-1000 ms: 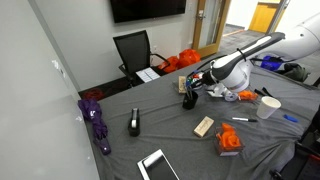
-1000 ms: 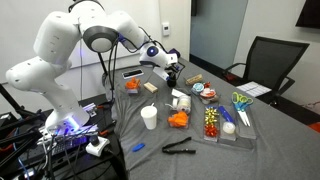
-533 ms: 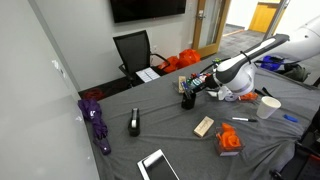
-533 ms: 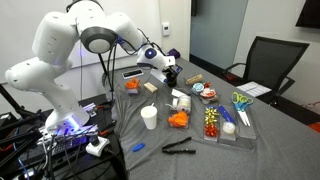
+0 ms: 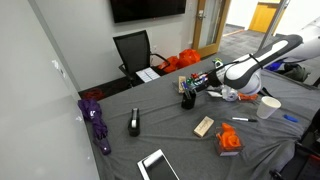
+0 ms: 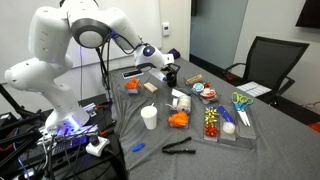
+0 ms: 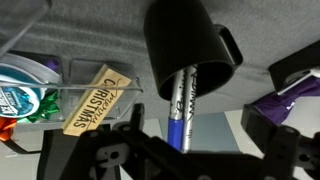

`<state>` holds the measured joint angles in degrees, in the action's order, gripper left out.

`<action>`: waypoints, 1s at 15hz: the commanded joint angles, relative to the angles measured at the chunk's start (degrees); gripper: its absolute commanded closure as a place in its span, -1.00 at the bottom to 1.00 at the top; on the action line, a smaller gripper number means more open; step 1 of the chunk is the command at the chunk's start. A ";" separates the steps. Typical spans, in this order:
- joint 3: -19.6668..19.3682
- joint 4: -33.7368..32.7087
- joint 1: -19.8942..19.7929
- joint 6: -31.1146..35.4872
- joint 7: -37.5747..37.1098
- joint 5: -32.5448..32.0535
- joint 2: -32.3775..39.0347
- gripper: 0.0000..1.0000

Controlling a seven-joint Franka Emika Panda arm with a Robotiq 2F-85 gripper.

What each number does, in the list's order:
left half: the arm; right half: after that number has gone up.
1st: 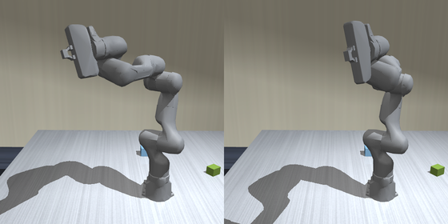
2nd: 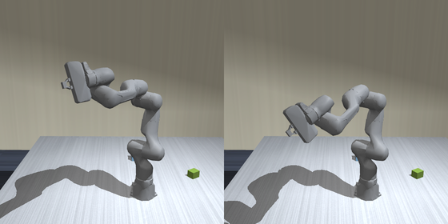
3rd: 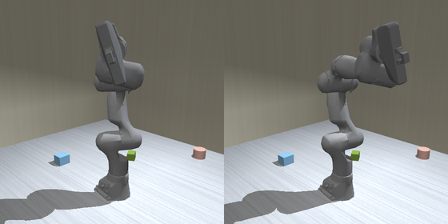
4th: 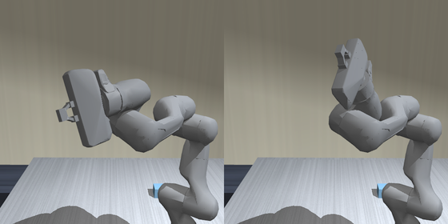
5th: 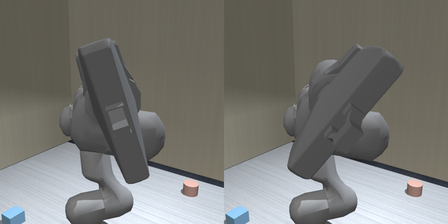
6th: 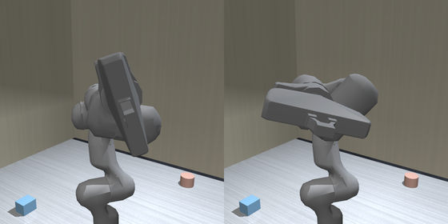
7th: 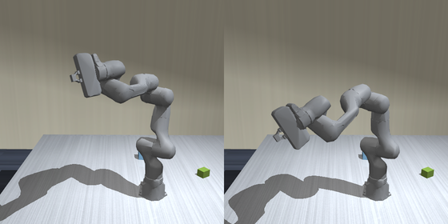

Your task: Sift a pen from the table to the cup

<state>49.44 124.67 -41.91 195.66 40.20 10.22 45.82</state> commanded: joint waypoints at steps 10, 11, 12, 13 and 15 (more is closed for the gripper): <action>-12.33 9.62 1.72 -32.91 -18.54 -16.38 -28.71 -1.00; -14.94 9.49 4.84 -34.82 -14.83 -11.88 -30.43 -1.00; -16.11 9.36 5.90 -36.82 -13.62 -10.85 -31.54 -1.00; -17.96 9.33 7.59 -38.34 -12.09 -9.60 -32.67 -1.00; -22.56 9.47 11.78 -40.68 -9.15 -7.43 -34.68 -1.00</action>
<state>33.06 132.43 -35.87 158.68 26.60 -0.68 15.84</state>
